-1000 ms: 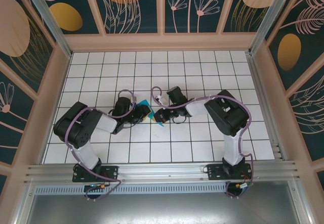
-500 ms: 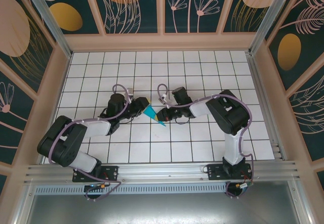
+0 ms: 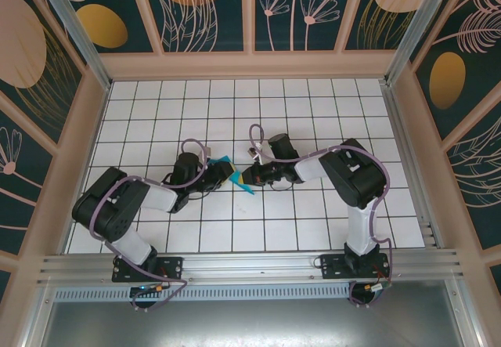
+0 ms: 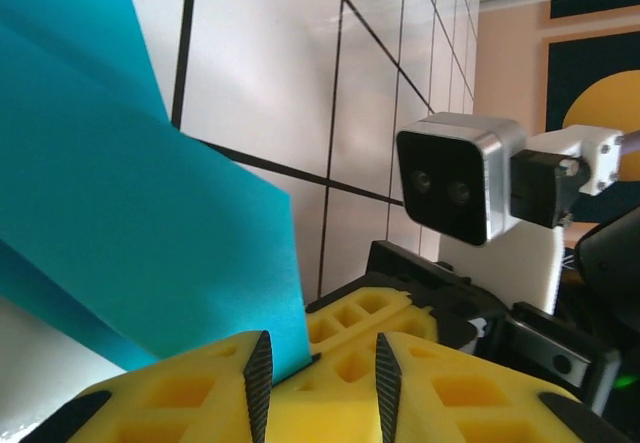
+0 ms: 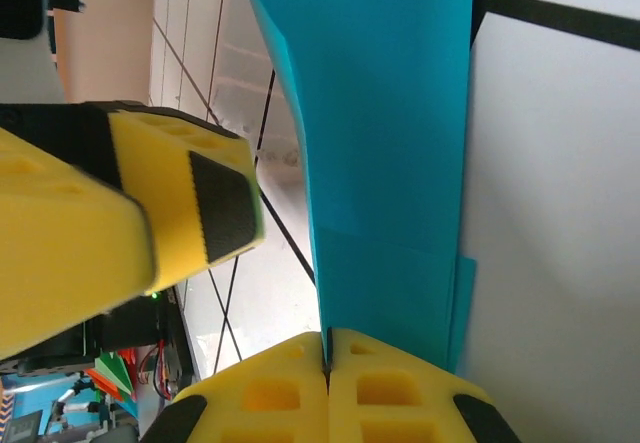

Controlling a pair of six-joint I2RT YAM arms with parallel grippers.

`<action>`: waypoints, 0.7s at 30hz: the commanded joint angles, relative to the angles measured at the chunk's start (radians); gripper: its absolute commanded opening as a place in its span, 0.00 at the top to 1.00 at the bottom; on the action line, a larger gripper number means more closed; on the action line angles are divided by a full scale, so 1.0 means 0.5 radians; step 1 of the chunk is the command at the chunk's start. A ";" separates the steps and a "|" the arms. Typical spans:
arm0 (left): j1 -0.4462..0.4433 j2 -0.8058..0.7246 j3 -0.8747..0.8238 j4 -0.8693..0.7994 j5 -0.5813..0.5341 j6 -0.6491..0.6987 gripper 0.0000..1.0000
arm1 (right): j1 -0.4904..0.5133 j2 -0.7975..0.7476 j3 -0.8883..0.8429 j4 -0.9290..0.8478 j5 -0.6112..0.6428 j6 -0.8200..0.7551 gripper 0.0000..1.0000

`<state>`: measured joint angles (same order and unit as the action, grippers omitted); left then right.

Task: Fold a paper plane with a square sheet of paper (pick it up from the middle)
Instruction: Fold the wing for the fifth time at the center of the table.

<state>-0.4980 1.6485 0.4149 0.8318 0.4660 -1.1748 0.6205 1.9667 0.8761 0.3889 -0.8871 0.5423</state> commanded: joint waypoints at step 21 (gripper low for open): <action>-0.032 0.266 0.032 0.138 0.011 -0.037 0.67 | -0.017 0.143 0.019 -0.128 0.065 0.058 1.00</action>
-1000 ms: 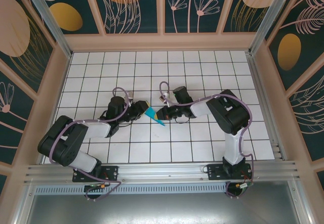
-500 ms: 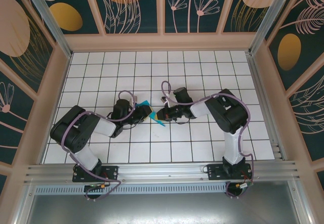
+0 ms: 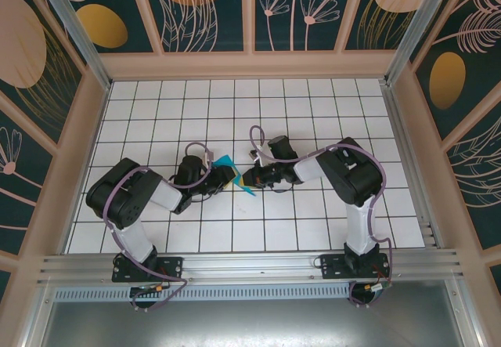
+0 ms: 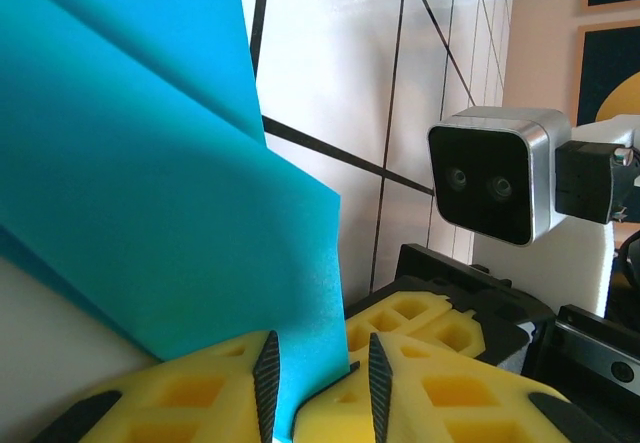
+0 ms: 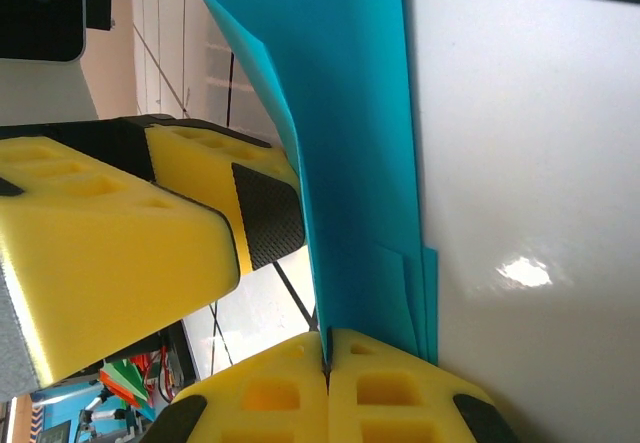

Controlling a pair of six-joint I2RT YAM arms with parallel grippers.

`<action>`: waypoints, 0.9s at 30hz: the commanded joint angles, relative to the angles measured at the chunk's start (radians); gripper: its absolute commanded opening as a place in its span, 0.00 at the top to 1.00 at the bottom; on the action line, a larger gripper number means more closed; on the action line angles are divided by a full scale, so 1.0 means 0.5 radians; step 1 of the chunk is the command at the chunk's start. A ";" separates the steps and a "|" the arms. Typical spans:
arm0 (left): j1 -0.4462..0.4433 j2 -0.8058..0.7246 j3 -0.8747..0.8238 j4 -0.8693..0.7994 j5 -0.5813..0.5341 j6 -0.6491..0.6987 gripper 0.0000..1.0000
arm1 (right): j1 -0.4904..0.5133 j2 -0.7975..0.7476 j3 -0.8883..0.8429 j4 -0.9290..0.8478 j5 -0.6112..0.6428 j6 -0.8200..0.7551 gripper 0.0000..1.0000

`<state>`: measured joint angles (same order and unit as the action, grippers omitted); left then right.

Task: Fold a paper plane with a square sheet of paper (pick it up from the middle)
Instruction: Fold the wing for the fifth time at the center of the table.

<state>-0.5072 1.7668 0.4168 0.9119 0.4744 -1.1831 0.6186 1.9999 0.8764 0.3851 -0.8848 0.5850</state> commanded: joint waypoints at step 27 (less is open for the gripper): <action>-0.014 0.043 0.226 -0.779 -0.188 0.042 0.77 | -0.035 -0.137 0.014 -0.544 0.149 -0.301 0.87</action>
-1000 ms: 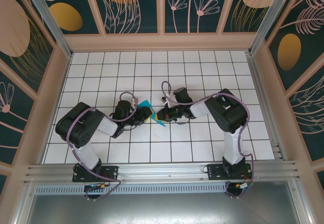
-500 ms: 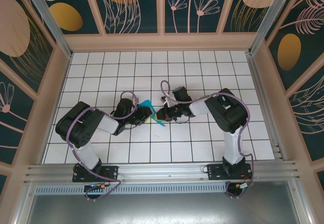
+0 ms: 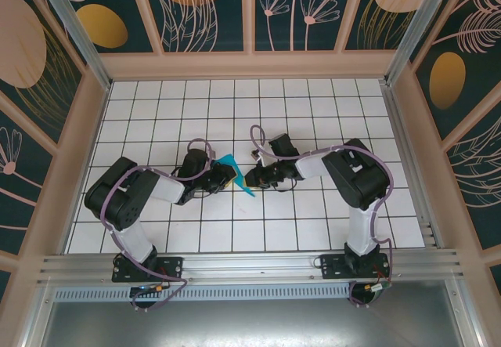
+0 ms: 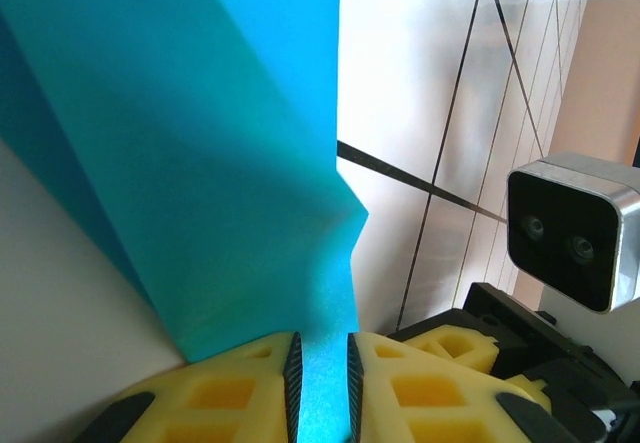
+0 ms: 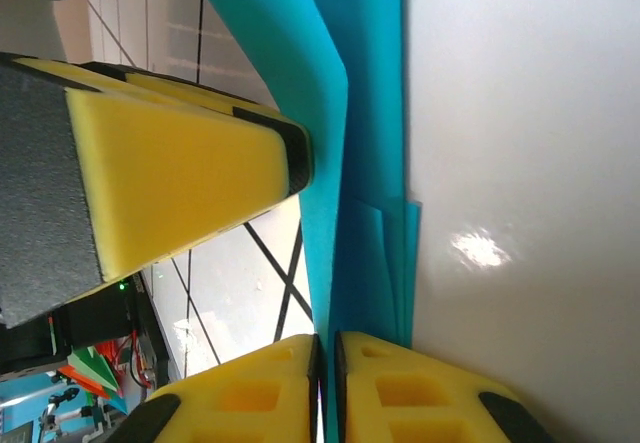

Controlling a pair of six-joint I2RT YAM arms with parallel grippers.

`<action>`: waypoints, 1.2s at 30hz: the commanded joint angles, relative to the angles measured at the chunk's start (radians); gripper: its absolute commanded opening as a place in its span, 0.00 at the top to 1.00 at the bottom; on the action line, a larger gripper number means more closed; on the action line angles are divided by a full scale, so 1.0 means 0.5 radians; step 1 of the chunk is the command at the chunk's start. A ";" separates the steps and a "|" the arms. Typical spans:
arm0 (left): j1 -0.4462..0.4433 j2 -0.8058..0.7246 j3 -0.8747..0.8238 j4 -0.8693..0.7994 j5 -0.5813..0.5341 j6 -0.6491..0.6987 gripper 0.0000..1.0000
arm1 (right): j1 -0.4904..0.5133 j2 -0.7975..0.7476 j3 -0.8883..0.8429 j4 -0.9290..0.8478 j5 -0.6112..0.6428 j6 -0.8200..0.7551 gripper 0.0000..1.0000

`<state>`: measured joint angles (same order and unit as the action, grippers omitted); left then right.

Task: Fold a paper plane with a square sheet of paper (pick it up from the middle)
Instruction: Fold the wing for the fifth time at the center of the table.

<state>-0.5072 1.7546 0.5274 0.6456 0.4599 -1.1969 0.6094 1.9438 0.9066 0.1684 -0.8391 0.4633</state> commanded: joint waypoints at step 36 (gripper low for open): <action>-0.013 0.152 0.260 -0.715 -0.268 0.228 0.83 | 0.019 0.001 0.035 -0.506 0.261 -0.203 0.96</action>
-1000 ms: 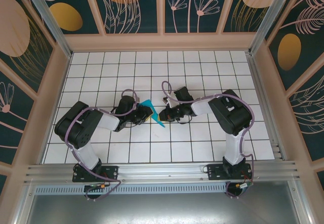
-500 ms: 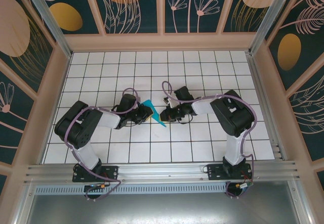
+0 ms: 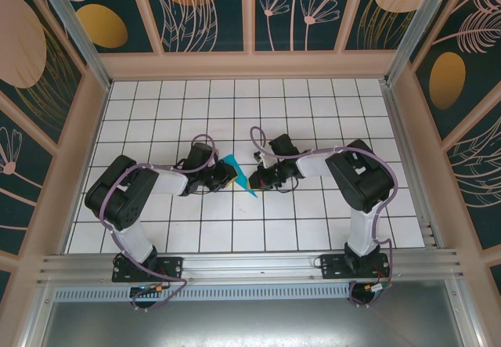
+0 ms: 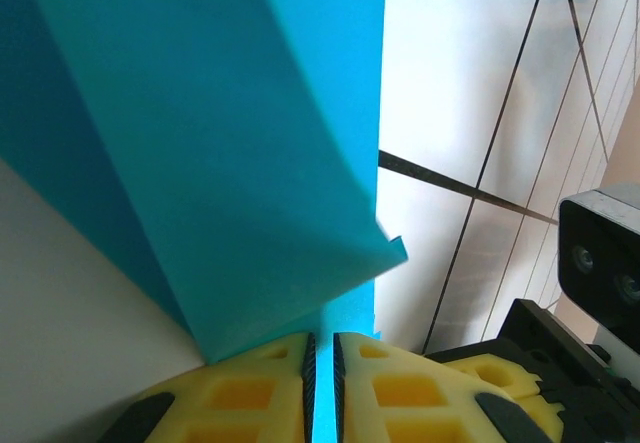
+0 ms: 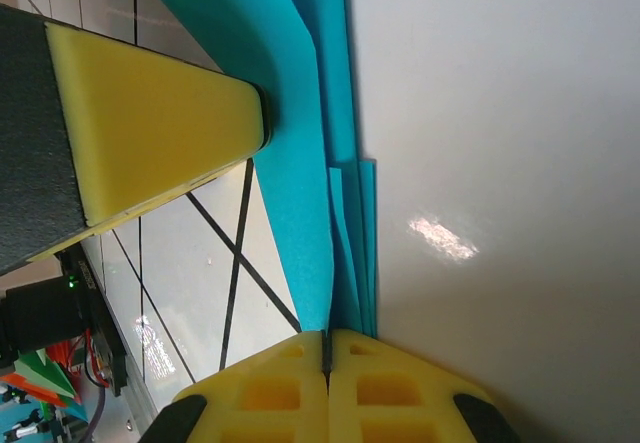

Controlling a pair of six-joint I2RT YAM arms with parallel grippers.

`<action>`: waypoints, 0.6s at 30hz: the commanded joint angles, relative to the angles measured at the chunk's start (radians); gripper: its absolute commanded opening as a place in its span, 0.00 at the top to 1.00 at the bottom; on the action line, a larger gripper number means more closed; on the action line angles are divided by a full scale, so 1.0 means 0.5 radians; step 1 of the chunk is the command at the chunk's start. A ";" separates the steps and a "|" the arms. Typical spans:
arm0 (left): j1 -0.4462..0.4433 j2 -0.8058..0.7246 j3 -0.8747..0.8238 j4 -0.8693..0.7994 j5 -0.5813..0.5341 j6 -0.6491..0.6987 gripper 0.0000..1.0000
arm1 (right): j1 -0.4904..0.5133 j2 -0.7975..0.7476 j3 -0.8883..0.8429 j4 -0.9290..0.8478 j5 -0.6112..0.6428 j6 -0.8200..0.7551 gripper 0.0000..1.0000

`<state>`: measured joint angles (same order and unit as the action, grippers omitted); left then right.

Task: Fold a paper plane with a square sheet of paper (pick it up from the middle)
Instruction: Fold the wing for the fifth time at the center of the table.

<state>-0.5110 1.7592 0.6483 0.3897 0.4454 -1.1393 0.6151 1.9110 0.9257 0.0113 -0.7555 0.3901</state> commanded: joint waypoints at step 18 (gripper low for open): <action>-0.005 0.063 0.081 0.159 -0.010 0.373 0.76 | -0.022 0.104 0.050 -0.178 -0.045 -0.056 1.00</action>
<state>-0.5163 1.7741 0.6819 0.4126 0.4599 -0.9974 0.6071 1.9255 0.9463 -0.0166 -0.7834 0.3901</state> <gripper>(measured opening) 0.242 0.060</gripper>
